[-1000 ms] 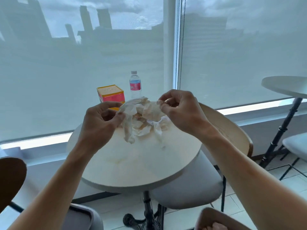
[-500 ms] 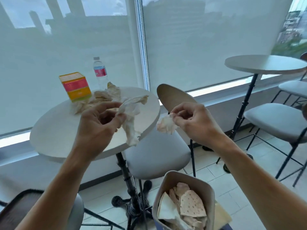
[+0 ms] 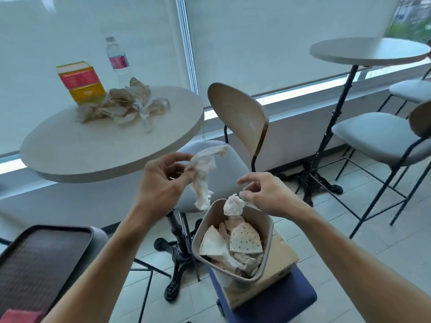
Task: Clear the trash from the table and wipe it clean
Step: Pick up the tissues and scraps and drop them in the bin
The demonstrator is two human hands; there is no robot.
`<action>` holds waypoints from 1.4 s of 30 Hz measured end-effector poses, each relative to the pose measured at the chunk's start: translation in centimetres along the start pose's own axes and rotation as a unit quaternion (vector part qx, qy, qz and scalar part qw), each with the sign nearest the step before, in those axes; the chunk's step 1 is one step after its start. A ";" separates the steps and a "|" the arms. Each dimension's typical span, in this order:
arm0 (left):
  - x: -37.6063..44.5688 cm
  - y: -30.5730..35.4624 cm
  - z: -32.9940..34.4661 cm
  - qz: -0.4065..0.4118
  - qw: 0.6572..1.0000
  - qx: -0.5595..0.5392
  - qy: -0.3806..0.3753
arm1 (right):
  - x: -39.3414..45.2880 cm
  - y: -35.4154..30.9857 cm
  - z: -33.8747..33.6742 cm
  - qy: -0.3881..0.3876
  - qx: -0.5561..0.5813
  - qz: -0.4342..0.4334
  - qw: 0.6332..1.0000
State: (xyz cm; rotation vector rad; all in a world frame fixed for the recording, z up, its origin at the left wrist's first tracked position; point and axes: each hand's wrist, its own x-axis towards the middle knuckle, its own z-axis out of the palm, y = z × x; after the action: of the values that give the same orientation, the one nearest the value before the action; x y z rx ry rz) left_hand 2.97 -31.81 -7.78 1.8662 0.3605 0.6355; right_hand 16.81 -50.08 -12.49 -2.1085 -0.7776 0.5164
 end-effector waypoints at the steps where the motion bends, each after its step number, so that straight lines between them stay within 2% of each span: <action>1: -0.3 -0.5 0.3 -0.009 1.000 -0.001 -0.006 | 0.0 0.2 0.0 -0.009 -0.003 0.002 1.000; 9: -2.0 -4.8 3.3 -0.086 0.993 0.034 -0.072 | 0.7 0.2 -1.8 0.022 0.021 -0.003 1.000; 14: -1.3 -7.3 2.5 -0.133 0.977 0.114 -0.125 | 1.2 -0.9 -2.5 0.039 0.059 -0.022 0.997; 22: 2.1 -3.5 -2.8 -0.050 0.988 0.104 -0.098 | 3.4 -5.5 -2.2 0.040 0.076 -0.079 0.993; 27: 4.9 0.5 -7.0 0.014 0.985 0.129 -0.110 | 6.1 -10.2 -1.5 0.053 0.077 -0.121 0.988; 34: 11.1 1.3 -13.6 0.047 0.980 0.182 -0.057 | 11.1 -15.7 0.3 0.082 0.078 -0.141 0.984; 42: 18.9 -4.7 -23.5 0.005 0.961 0.272 0.053 | 17.8 -19.8 4.7 0.079 0.070 -0.143 0.984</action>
State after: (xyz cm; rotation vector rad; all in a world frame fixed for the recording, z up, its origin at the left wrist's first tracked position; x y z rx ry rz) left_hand 4.82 -2.15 -0.79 2.3596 0.6464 0.6907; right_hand 20.09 -25.86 -0.95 -1.8431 -0.9057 0.2371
